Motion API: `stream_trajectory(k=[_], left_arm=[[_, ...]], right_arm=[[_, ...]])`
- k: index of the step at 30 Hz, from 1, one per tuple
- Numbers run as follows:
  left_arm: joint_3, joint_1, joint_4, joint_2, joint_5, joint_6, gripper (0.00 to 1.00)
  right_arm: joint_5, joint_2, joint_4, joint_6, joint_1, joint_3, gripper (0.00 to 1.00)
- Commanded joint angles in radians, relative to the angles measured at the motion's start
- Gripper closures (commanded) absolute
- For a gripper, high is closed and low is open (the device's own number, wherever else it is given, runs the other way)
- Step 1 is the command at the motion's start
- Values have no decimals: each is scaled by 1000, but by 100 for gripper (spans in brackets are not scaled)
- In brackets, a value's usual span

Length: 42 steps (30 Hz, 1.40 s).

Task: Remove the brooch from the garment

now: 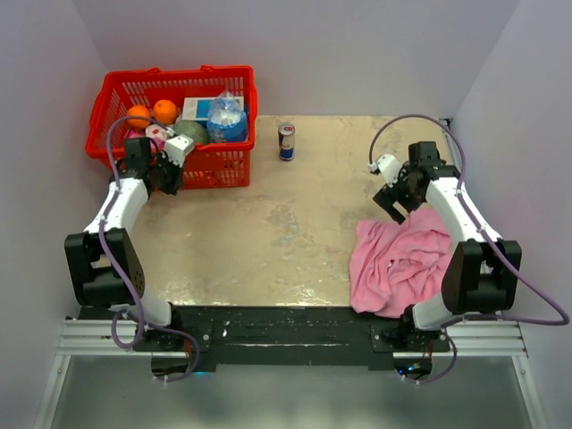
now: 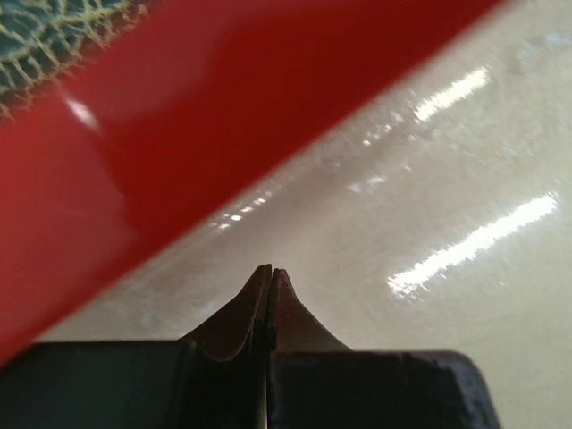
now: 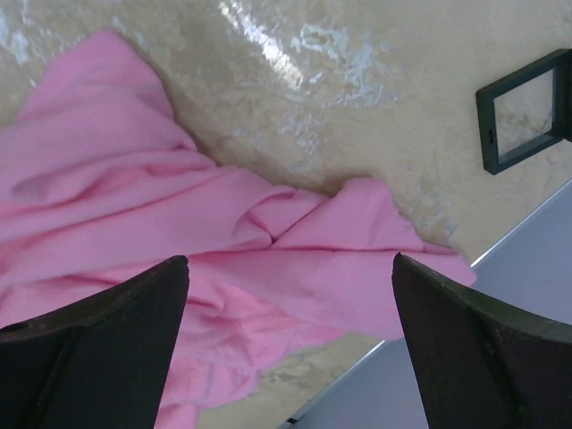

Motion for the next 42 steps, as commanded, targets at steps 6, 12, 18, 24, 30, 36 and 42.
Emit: stream_trajectory(k=[6, 12, 18, 24, 30, 36, 42], left_arm=[[-19, -57, -128, -60, 170, 97, 79], [-171, -201, -103, -229, 193, 160, 40], [-193, -382, 18, -251, 231, 88, 38], [-193, -690, 189, -197, 188, -13, 38], [-132, -924, 382, -60, 138, -146, 39], [-108, -1068, 526, 56, 165, -277, 38], [-161, -1219, 769, 99, 61, -384, 27]], right_arm=[[-60, -246, -232, -436, -70, -207, 1], [65, -413, -85, -528, -70, -419, 1], [52, -341, 31, -454, -71, -393, 6], [-52, -347, 9, -496, -84, -401, 72], [-211, -346, -39, -266, -84, -168, 100], [-245, -416, -170, -335, -84, -228, 43], [-150, -528, -72, -471, -85, -487, 38]])
